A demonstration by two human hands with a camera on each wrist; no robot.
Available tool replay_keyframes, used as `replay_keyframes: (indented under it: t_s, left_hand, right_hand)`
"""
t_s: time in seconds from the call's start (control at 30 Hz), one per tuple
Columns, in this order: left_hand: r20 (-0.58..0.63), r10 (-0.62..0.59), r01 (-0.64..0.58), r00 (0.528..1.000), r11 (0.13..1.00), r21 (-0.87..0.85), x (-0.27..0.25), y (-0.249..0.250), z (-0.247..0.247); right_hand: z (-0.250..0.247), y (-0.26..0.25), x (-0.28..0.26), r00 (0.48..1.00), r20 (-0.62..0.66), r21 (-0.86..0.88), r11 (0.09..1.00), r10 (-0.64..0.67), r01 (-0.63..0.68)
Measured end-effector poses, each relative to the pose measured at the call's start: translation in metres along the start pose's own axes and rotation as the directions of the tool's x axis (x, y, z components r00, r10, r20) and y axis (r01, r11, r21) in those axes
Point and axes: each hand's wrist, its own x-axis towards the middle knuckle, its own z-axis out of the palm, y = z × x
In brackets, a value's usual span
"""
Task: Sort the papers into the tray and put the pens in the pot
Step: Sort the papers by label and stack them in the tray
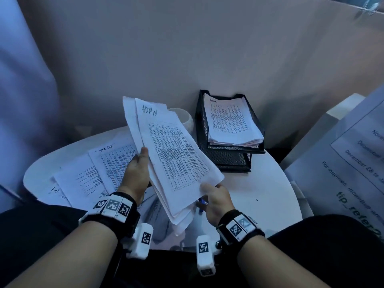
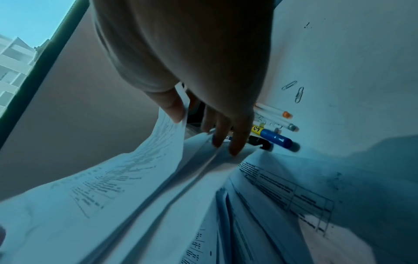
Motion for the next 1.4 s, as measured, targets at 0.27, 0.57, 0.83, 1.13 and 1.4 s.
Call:
replay_keyframes:
  t_s: [0.27,0.57,0.83,1.13,1.4]
  left_hand:
    - [0.078,-0.019,-0.011,0.997,0.929,0.371,0.014,-0.027,-0.007]
    - [-0.030,0.006,0.008,1.000,0.888,0.460,0.017,-0.010,-0.018]
    - [-0.124,0.238,-0.140,0.963,0.840,0.524,0.022,0.028,-0.038]
    - [-0.111,0.223,-0.128,0.968,0.829,0.545,0.022,0.024,-0.045]
    - [-0.088,0.215,-0.137,0.973,0.837,0.529,0.026,0.021,-0.049]
  right_hand:
    - [0.004,0.027,0.005,0.993,-0.001,-0.262,0.959,-0.115,0.110]
    - [0.001,0.041,0.018,0.993,0.025,-0.338,0.934,-0.114,0.116]
    - [-0.002,0.031,0.053,0.993,-0.066,-0.579,0.814,-0.101,0.045]
    - [0.017,0.028,0.071,0.988,-0.102,-0.779,0.627,-0.112,-0.009]
    - [0.023,0.030,0.079,0.985,-0.114,-0.815,0.580,-0.132,-0.017]
